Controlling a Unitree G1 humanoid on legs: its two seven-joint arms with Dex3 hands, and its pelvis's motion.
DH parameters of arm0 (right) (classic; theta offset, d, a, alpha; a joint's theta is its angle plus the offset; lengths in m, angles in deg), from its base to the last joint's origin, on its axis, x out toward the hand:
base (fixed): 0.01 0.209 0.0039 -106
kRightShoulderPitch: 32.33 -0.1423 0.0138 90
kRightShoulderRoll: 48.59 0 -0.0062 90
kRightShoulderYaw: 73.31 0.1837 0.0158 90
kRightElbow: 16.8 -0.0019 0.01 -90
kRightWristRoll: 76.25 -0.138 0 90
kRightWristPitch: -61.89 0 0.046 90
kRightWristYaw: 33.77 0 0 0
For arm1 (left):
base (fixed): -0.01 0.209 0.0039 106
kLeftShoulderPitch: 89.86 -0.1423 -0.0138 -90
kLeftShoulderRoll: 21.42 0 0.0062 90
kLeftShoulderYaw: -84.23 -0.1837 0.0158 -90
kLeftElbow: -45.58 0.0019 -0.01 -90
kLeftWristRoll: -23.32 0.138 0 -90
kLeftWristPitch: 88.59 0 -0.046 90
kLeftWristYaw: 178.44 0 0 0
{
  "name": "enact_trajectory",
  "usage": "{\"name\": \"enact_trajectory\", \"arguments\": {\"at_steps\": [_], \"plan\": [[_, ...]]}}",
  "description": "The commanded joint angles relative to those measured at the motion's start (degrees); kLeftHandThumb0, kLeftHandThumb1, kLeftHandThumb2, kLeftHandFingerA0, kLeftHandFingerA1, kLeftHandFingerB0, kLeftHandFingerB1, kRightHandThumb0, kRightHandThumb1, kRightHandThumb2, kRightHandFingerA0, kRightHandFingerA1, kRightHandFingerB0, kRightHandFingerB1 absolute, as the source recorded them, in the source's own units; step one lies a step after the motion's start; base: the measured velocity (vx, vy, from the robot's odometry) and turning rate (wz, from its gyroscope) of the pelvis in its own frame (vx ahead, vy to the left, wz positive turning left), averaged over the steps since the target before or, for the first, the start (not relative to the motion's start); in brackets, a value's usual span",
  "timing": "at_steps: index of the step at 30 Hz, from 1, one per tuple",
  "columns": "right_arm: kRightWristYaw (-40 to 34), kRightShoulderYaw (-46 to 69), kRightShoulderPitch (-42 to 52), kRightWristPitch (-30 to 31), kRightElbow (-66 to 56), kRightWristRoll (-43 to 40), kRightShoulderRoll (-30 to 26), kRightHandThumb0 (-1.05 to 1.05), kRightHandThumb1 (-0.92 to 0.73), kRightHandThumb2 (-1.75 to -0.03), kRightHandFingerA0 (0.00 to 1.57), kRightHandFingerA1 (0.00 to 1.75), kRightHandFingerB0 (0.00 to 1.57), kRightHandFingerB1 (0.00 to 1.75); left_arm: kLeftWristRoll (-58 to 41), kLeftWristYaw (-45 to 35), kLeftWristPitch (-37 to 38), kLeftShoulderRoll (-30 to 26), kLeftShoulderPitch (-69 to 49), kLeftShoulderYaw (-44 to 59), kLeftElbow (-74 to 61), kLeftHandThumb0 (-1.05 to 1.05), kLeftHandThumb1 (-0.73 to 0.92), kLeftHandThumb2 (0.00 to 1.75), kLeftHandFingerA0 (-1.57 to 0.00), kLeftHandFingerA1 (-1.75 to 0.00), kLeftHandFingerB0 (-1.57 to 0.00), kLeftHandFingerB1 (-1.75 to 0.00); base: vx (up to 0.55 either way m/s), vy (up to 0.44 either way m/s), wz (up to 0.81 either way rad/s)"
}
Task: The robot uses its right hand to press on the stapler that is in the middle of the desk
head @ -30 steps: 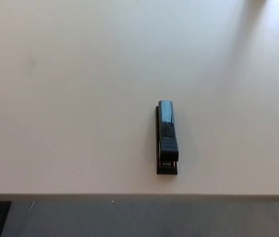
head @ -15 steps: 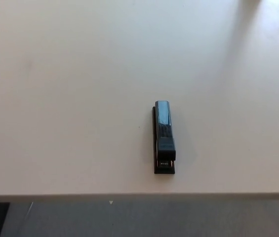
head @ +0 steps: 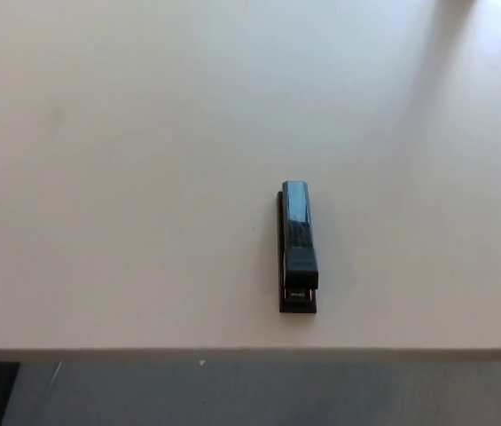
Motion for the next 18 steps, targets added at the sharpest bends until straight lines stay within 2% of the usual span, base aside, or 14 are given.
{"name": "enact_trajectory", "arguments": {"at_steps": [1, 2, 5, 7, 8, 9, 10, 11, 12, 13, 15, 16, 17, 18], "plan": [[-6.8, -2.8, -9.0, 12.9, -32.0, -8.6, -5.4, -0.22, -0.61, -0.86, 1.35, 1.19, 0.83, 0.52, -0.4, 0.1, 1.4, -1.7, 0.2, 0.3, 1.0, -0.39, 0.92, 0.96, -0.03, -0.37, -0.02, -0.30, 0.00, 0.000, 0.00], [-4.5, -7.9, -12.6, 16.7, -37.5, -11.6, -6.0, -0.24, -0.53, -0.97, 1.33, 1.19, 1.05, 0.90, -0.4, 0.2, 1.3, -1.6, 0.2, 0.3, 1.1, -0.40, 0.92, 0.97, -0.02, -0.37, -0.04, -0.31, 0.00, 0.000, 0.00], [2.0, -13.4, -17.0, 17.0, -39.7, -13.7, -5.7, -0.13, -0.53, -1.09, 1.29, 1.20, 0.99, 1.01, -0.1, 0.4, 1.8, -1.7, -0.3, 0.1, 1.1, -0.40, 0.92, 0.93, -0.05, -0.36, -0.03, -0.27, 0.00, 0.000, 0.00], [1.2, -19.5, -22.6, 20.8, -43.5, -13.8, -4.4, -0.18, -0.45, -1.04, 1.32, 1.20, 1.00, 1.00, -0.3, 0.1, 1.7, -1.6, -0.2, 0.2, 1.0, -0.42, 0.92, 0.96, -0.06, -0.33, 0.00, -0.26, 0.00, 0.000, 0.00], [1.1, -20.2, -23.2, 21.3, -43.9, -13.7, -4.3, -0.23, -0.51, -0.59, 1.44, 0.79, 1.18, 0.59, -0.3, 0.1, 1.6, -1.6, -0.2, 0.2, 1.0, -0.44, 0.92, 0.95, -0.06, -0.31, 0.00, -0.24, 0.00, 0.000, 0.00], [3.1, -22.1, -25.8, 20.2, -43.6, -13.7, -3.2, -0.16, -0.47, -1.05, 1.32, 1.20, 0.97, 0.99, -0.2, 0.4, 1.5, -1.5, 0.0, 0.1, 0.9, -0.44, 0.92, 0.94, -0.07, -0.32, 0.00, -0.25, 0.00, 0.000, 0.00], [5.2, -25.2, -29.0, 19.9, -43.6, -13.2, -1.9, -0.21, -0.61, -0.86, 1.33, 1.08, 0.95, 0.96, -0.3, 0.3, 1.5, -1.5, -0.1, 0.2, 0.8, -0.43, 0.92, 0.95, -0.01, -0.31, -0.01, -0.25, 0.00, 0.000, 0.00], [4.4, -28.6, -32.1, 20.5, -44.3, -10.9, -0.3, -0.16, -0.49, -1.06, 1.29, 1.16, 0.99, 1.00, -0.1, 0.4, 1.9, -1.5, 0.0, -0.1, 0.8, -0.43, 0.92, 0.96, -0.02, -0.32, 0.00, -0.25, 0.00, 0.000, 0.00], [5.4, -30.8, -33.9, 20.3, -44.9, -10.7, 1.6, -0.16, -0.62, -0.95, 1.26, 1.14, 0.93, 1.07, 0.0, 0.3, 2.1, -1.5, 0.0, -0.1, 0.9, -0.42, 0.92, 0.95, -0.03, -0.34, -0.03, -0.26, 0.00, 0.000, 0.00], [6.9, -33.6, -35.1, 20.6, -45.9, -11.2, 4.0, -0.11, -0.67, -0.95, 1.25, 1.13, 0.88, 1.12, 0.0, 0.4, 2.1, -1.5, -0.1, -0.1, 0.9, -0.42, 0.92, 0.95, -0.03, -0.34, -0.03, -0.27, 0.00, 0.000, 0.00], [6.7, -37.7, -35.8, 21.5, -47.9, -10.7, 8.1, -0.04, -0.70, -0.91, 1.24, 1.09, 0.82, 1.14, 0.1, 0.5, 1.9, -1.6, -0.1, -0.2, 0.9, -0.40, 0.92, 0.96, -0.04, -0.36, -0.03, -0.29, 0.00, 0.000, 0.00], [5.4, -40.1, -36.4, 22.2, -49.1, -9.7, 10.7, -0.05, -0.70, -0.93, 1.28, 1.10, 0.84, 1.10, -0.1, 0.4, 2.1, -1.5, 0.0, 0.0, 1.3, -0.36, 0.92, 0.91, -0.05, -0.34, -0.02, -0.26, 0.00, 0.000, 0.00], [4.4, -41.8, -36.8, 22.4, -49.6, -8.4, 12.3, -0.05, -0.70, -0.95, 1.28, 1.13, 0.83, 1.09, -0.2, 0.3, 2.0, -1.5, 0.1, 0.1, 1.5, -0.44, 0.92, 0.94, -0.03, -0.33, -0.03, -0.25, 0.00, 0.000, 0.00], [3.5, -44.3, -37.3, 22.1, -49.9, -5.7, 14.4, -0.06, -0.71, -0.92, 1.32, 1.07, 0.79, 1.12, -0.2, 0.5, 1.7, -1.4, 0.2, 0.1, 1.6, -0.44, 0.92, 0.95, -0.07, -0.33, 0.00, -0.26, 0.00, 0.000, 0.00]]}}
